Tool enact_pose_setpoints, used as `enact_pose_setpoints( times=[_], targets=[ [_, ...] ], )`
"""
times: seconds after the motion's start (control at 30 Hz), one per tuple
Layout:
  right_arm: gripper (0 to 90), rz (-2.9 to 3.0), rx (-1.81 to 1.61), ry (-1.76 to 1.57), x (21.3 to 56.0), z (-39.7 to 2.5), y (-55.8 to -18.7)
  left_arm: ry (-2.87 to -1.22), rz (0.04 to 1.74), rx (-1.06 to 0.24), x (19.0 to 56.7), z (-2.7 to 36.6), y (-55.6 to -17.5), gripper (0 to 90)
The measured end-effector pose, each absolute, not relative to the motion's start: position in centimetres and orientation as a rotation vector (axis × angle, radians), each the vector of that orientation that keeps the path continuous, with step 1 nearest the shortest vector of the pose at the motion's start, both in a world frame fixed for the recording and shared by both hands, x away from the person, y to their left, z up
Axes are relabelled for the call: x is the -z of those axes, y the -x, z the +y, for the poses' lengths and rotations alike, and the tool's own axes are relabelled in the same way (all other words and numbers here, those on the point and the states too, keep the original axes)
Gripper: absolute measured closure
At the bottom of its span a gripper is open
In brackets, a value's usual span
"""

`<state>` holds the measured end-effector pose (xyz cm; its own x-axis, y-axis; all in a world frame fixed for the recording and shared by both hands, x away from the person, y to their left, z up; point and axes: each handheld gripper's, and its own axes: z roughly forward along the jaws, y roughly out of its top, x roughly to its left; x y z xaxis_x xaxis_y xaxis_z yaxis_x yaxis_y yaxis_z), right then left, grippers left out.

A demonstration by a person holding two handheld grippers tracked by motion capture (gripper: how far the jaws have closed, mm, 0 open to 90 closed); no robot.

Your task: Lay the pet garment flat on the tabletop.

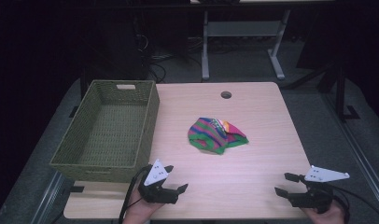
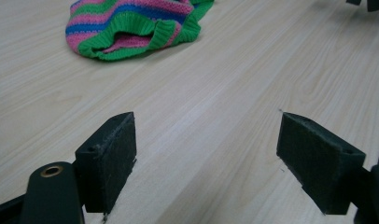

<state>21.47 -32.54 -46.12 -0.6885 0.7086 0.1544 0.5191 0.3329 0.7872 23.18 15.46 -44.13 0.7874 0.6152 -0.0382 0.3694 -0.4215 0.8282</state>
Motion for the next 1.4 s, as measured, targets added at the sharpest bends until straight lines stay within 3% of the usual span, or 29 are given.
enact_pose_setpoints(
  times=[0.43,0.73,1.4],
  targets=[
    [23.6,2.447,-1.261,-1.064,45.4,-30.7,-22.1,-2.072,0.736,-0.32,44.4,15.5,-23.3,19.6],
    [22.7,2.567,-1.308,-1.002,43.5,-28.1,-26.8,-2.063,0.748,-0.287,44.5,15.7,-23.6,19.6],
    [22.4,2.696,-1.188,-0.947,42.3,-26.2,-32.0,-2.036,0.754,-0.32,44.5,15.7,-23.7,20.2]
  ],
)
